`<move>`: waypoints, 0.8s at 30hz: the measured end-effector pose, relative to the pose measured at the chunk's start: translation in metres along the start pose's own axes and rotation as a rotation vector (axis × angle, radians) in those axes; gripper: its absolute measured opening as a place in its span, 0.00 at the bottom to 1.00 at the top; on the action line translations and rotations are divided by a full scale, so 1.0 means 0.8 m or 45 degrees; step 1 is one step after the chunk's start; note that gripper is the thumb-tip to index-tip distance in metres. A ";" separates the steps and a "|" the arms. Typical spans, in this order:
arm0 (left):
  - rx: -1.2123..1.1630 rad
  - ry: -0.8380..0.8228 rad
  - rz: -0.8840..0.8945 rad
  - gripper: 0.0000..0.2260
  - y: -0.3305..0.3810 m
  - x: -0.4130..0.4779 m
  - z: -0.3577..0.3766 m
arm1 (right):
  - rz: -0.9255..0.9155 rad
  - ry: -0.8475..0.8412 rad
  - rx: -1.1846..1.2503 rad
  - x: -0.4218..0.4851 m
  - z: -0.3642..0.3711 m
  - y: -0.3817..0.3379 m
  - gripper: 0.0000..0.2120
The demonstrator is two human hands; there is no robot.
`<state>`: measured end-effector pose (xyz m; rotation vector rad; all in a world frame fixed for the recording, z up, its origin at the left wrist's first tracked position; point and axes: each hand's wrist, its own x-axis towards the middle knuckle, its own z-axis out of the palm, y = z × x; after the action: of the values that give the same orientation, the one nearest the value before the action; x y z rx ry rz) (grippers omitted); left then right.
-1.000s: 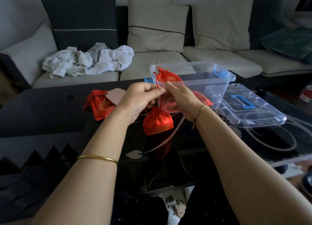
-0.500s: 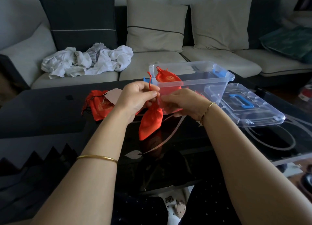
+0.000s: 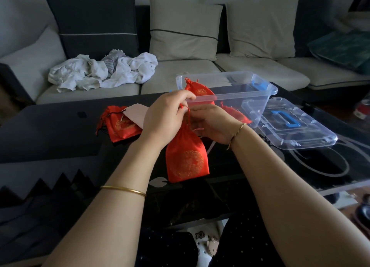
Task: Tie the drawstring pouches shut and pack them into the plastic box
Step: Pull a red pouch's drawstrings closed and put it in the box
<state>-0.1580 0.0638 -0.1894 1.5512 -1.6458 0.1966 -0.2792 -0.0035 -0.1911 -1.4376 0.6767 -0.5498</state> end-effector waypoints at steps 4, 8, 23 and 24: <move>0.061 0.078 0.045 0.14 0.001 0.000 0.003 | 0.056 -0.087 0.157 0.002 0.002 0.001 0.06; 0.018 0.145 0.054 0.14 0.001 -0.001 0.004 | 0.024 -0.107 0.113 0.001 -0.001 0.003 0.07; -0.425 -0.037 -0.428 0.10 -0.015 -0.001 -0.008 | -0.107 0.474 0.152 0.003 -0.008 -0.002 0.19; -0.450 -0.045 -0.478 0.11 -0.016 0.000 -0.008 | -0.088 0.504 0.208 0.003 -0.008 -0.003 0.19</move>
<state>-0.1440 0.0654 -0.1905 1.5549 -1.2986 -0.3073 -0.2821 -0.0100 -0.1892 -1.2120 0.8732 -0.9378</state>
